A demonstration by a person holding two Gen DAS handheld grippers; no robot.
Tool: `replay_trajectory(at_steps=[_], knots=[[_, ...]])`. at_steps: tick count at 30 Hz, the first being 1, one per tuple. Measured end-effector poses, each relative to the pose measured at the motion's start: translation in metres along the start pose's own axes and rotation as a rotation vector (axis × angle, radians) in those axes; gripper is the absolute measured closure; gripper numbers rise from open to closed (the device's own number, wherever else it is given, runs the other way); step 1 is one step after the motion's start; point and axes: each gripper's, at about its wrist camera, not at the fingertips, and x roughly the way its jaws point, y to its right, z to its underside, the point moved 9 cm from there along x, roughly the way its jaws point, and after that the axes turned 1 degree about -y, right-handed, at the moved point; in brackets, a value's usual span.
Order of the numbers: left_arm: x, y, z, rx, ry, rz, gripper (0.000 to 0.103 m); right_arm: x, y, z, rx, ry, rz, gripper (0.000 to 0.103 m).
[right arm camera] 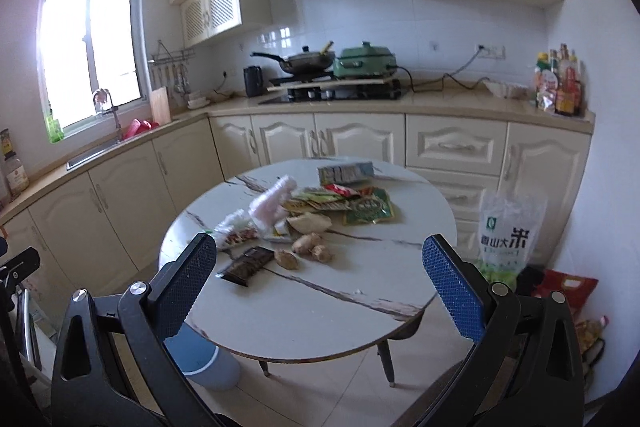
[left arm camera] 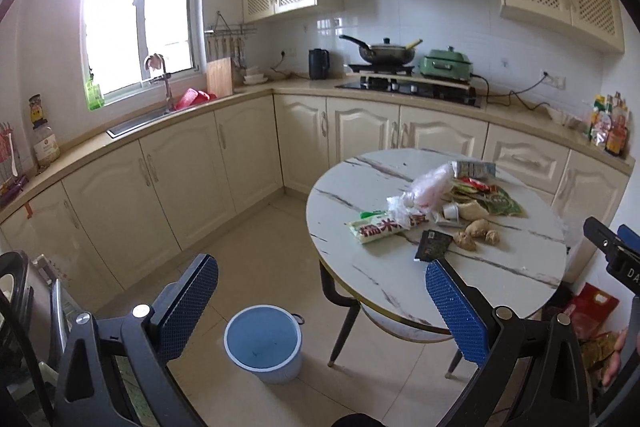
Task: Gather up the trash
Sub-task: 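Grasp the dark snack packet with the left tool while the right tool grasps a ginger root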
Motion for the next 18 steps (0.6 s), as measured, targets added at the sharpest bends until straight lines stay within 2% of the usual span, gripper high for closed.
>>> replay_trajectory(at_steps=[5, 15, 18], knots=[[0.064, 0.035, -0.015, 0.049, -0.098, 0.088, 0.001, 0.05, 0.03, 0.028, 0.014, -0.11, 0.027, 0.0], [0.198, 0.074, -0.033, 0.141, -0.256, 0.176, 0.001, 0.128, 0.051, 0.042, -0.033, -0.238, 0.037, 0.0], [0.244, 0.079, -0.049, 0.143, -0.303, 0.192, 0.008, 0.149, 0.053, 0.041, -0.044, -0.27, 0.024, 0.0]])
